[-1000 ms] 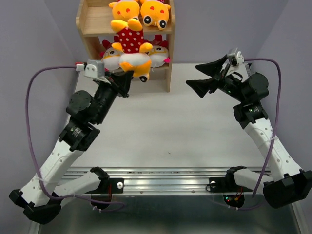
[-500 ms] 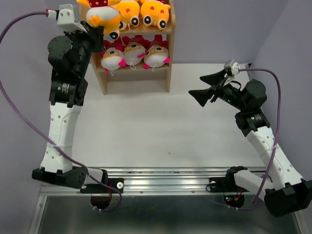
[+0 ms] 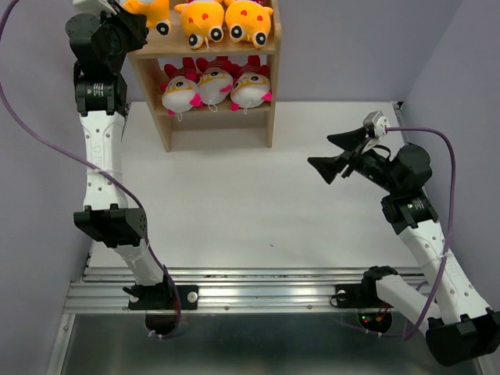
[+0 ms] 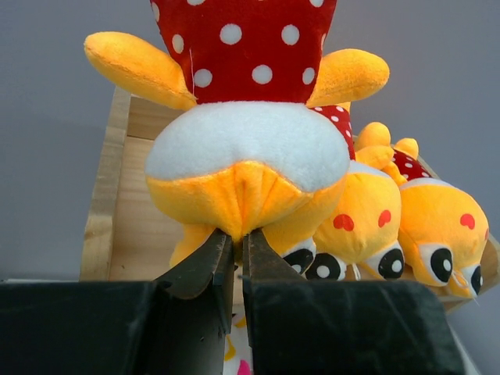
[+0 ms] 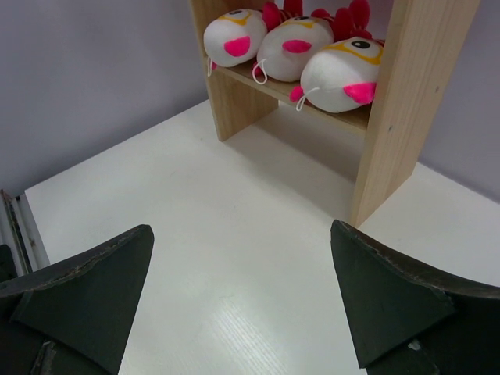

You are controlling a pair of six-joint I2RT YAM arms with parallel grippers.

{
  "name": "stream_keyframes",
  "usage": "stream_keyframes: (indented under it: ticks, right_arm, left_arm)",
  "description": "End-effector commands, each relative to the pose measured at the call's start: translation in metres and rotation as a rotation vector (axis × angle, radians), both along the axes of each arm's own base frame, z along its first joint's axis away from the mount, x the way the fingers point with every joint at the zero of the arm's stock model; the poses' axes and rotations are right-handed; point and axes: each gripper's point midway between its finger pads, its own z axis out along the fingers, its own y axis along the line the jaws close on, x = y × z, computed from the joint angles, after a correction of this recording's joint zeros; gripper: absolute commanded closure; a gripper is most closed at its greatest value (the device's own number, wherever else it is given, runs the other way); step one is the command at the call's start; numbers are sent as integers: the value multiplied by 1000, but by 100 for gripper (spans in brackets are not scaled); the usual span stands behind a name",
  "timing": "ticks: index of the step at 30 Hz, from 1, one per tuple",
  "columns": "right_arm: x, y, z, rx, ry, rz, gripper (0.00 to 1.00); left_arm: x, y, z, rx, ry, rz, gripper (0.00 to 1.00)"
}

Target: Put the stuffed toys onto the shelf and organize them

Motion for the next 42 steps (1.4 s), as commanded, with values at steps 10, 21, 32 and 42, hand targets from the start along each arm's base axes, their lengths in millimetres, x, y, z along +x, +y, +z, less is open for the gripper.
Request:
stream_keyframes:
  ticks: [10, 21, 32, 42]
  right_arm:
    - [1, -10, 5, 2, -32, -48, 0]
    - [-1, -10, 2, 8, -21, -46, 0]
    - [-4, -12, 1, 14, -22, -52, 0]
    - [-3, -14, 5, 7, -33, -64, 0]
  left_arm:
    - [14, -1, 5, -39, -9, -33, 95]
    - [27, 6, -8, -57, 28, 9, 52]
    - [8, 2, 18, -84, -30, -12, 22]
    - [-43, -4, 64, -76, -129, -35, 10]
